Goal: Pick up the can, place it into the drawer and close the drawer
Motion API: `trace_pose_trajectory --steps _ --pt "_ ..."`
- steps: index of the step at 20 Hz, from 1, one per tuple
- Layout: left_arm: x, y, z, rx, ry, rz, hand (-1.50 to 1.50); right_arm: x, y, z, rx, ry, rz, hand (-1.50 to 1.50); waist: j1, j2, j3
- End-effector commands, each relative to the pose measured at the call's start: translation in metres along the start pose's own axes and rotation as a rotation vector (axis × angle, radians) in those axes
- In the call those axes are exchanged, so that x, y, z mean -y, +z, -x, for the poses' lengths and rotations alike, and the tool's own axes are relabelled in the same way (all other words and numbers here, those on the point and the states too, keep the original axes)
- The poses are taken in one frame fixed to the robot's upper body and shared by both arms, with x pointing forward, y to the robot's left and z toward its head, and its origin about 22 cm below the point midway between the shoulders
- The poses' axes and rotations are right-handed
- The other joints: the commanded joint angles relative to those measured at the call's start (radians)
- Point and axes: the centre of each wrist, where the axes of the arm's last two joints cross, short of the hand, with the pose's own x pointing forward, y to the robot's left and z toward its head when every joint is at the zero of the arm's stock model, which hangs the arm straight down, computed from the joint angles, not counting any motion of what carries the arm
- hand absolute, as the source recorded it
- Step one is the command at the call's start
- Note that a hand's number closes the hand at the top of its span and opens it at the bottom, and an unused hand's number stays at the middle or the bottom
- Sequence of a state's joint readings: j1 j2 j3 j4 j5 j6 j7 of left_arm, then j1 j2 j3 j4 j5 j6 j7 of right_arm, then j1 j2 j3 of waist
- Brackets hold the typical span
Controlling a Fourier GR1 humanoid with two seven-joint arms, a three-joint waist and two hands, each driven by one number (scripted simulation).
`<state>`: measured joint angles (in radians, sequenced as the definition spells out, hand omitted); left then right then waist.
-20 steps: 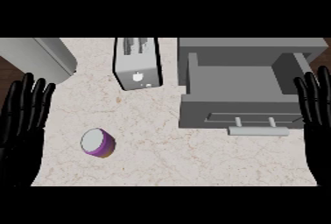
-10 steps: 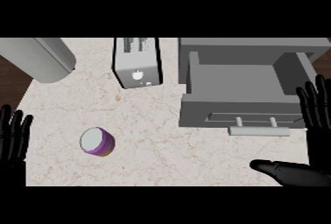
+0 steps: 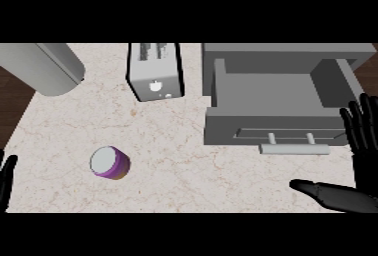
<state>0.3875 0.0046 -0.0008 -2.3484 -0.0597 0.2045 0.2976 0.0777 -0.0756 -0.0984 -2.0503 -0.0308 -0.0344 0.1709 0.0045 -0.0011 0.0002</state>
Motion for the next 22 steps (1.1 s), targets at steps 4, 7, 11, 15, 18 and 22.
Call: trace_pose_trajectory --steps 4,7,11,15,18,22 --pt "0.013 -0.014 0.012 -0.034 -0.005 0.004 -1.5 0.007 0.002 -0.006 0.004 -0.007 0.005 -1.5 -0.005 0.001 0.0" --pt "0.006 -0.02 0.006 -0.057 0.005 0.011 -1.5 0.012 0.01 0.003 -0.021 0.02 0.01 -1.5 -0.006 0.0 0.0" --pt "0.029 -0.001 0.054 -0.098 -0.017 0.036 -1.5 0.017 0.007 -0.011 0.003 0.008 -0.012 -1.5 -0.005 0.0 -0.001" --pt "0.028 0.003 0.067 -0.123 -0.024 0.02 -1.5 0.01 0.009 -0.001 0.003 0.022 0.006 -1.5 -0.002 0.0 0.0" --pt "0.02 -0.014 0.106 -0.13 -0.04 -0.008 -1.5 0.024 0.018 -0.028 0.017 0.021 0.006 -1.5 -0.008 0.0 -0.001" --pt "0.039 -0.012 0.116 -0.171 -0.052 -0.015 -1.5 0.034 0.008 -0.008 0.017 0.011 0.003 -1.5 -0.005 0.001 0.0"
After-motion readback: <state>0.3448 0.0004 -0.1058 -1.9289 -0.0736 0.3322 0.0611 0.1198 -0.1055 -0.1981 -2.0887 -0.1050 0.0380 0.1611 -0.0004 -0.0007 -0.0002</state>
